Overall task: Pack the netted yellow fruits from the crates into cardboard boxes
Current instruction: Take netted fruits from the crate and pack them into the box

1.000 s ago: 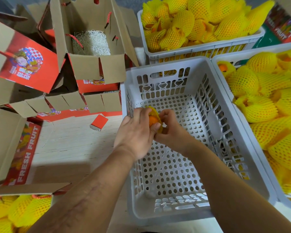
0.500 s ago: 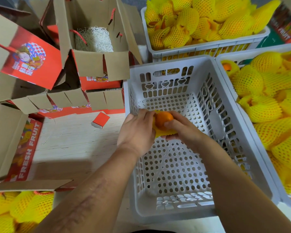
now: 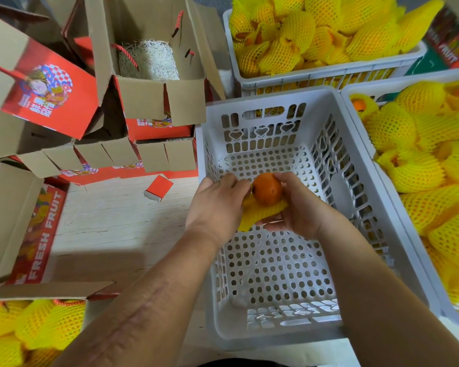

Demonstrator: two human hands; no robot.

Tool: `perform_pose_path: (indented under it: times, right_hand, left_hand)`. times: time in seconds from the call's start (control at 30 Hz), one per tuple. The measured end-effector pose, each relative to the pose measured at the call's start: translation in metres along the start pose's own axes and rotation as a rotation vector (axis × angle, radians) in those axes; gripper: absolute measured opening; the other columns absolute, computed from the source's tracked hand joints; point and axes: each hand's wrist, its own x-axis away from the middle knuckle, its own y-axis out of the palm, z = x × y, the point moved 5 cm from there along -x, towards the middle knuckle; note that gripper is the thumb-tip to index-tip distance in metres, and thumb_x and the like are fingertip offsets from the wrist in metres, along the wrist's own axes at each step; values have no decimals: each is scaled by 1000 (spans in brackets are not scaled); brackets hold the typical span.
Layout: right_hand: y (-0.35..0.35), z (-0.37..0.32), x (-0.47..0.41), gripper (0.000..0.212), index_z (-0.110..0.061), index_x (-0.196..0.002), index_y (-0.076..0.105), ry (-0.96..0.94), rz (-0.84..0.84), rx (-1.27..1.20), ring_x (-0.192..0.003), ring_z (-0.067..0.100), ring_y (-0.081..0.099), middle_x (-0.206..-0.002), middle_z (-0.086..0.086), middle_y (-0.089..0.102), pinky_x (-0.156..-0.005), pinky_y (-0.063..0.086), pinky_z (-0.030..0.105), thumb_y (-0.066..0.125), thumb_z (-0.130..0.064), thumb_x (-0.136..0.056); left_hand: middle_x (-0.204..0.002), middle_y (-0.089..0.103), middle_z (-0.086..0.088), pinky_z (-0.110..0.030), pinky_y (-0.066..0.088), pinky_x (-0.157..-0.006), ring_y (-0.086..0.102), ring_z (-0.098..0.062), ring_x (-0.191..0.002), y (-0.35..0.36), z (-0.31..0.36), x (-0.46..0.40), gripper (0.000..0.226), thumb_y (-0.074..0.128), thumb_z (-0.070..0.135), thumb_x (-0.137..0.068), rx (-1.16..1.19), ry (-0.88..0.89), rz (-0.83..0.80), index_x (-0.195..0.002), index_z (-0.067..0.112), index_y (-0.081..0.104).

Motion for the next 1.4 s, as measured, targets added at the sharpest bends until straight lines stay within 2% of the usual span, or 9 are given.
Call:
perform_pose_path:
  times: [0.23,0.5,0.67,0.8,0.97,1.07,1.23,1.3,1.4]
  right_hand:
    - [-4,-2,-3,83,-15,-119,71,-67,113,135,-85,25,72,-98,14,76,-70,57,32,44,-86,-85]
    - [-4,-4,-8,89,-23,-126,66,-110,114,23,-108,28,73,-118,8,76,-91,58,45,63,-91,-68]
    - [6,-1,-8,71,-24,-128,59,-192,20,79,-105,29,74,-127,14,68,-82,61,43,83,-63,-74]
    - [5,-3,-7,65,-34,-125,50,-267,-1,226,-103,31,70,-128,14,59,-86,61,40,88,-36,-72]
    - [9,0,-9,57,-33,-127,62,-248,-52,313,-106,26,65,-124,5,64,-96,56,42,75,-41,-72]
    - [15,3,-7,41,-33,-118,70,-213,-122,250,-104,19,68,-114,2,72,-94,56,36,67,-44,-79]
    - [12,1,-6,44,-29,-120,60,-217,178,487,-99,22,70,-107,1,72,-88,60,38,75,-43,-81]
    - [13,-1,-2,36,-27,-116,63,-216,155,420,-97,22,68,-107,2,70,-84,59,35,74,-39,-83]
    - [19,-2,6,35,-23,-121,60,-245,74,206,-101,21,68,-118,8,66,-84,58,35,71,-20,-88]
  left_hand:
    - [-111,54,8,-30,30,-94,58,-15,-96,1,-1,0,26,52,20,-100,50,38,12,-119,34,62]
    - [-113,54,6,-37,38,-94,58,-17,-91,-1,-3,1,9,48,20,-96,179,33,60,-97,25,55]
    - [-111,57,3,-37,39,-91,56,-21,-87,-4,-2,0,12,45,16,-95,190,6,78,-100,25,52]
    - [-107,60,6,-31,34,-80,33,-9,-67,-5,-4,2,20,52,9,-95,246,-49,111,-99,28,52]
    - [-108,60,6,-30,31,-78,24,-7,-69,-5,-4,4,25,52,6,-94,268,-54,126,-102,30,52]
    - [-110,59,8,-29,31,-79,32,-14,-74,-4,-5,2,25,46,9,-96,290,-64,117,-102,33,50]
    - [-109,60,12,-29,31,-80,35,-14,-74,-3,-6,3,26,40,12,-99,311,-76,106,-99,37,47]
    - [-114,62,11,-28,31,-85,35,-7,-74,-3,-7,3,21,38,19,-103,339,-79,132,-110,36,48]
    - [-131,62,8,-31,35,-95,61,-10,-94,-4,-5,2,33,36,37,-108,360,-27,164,-140,34,36]
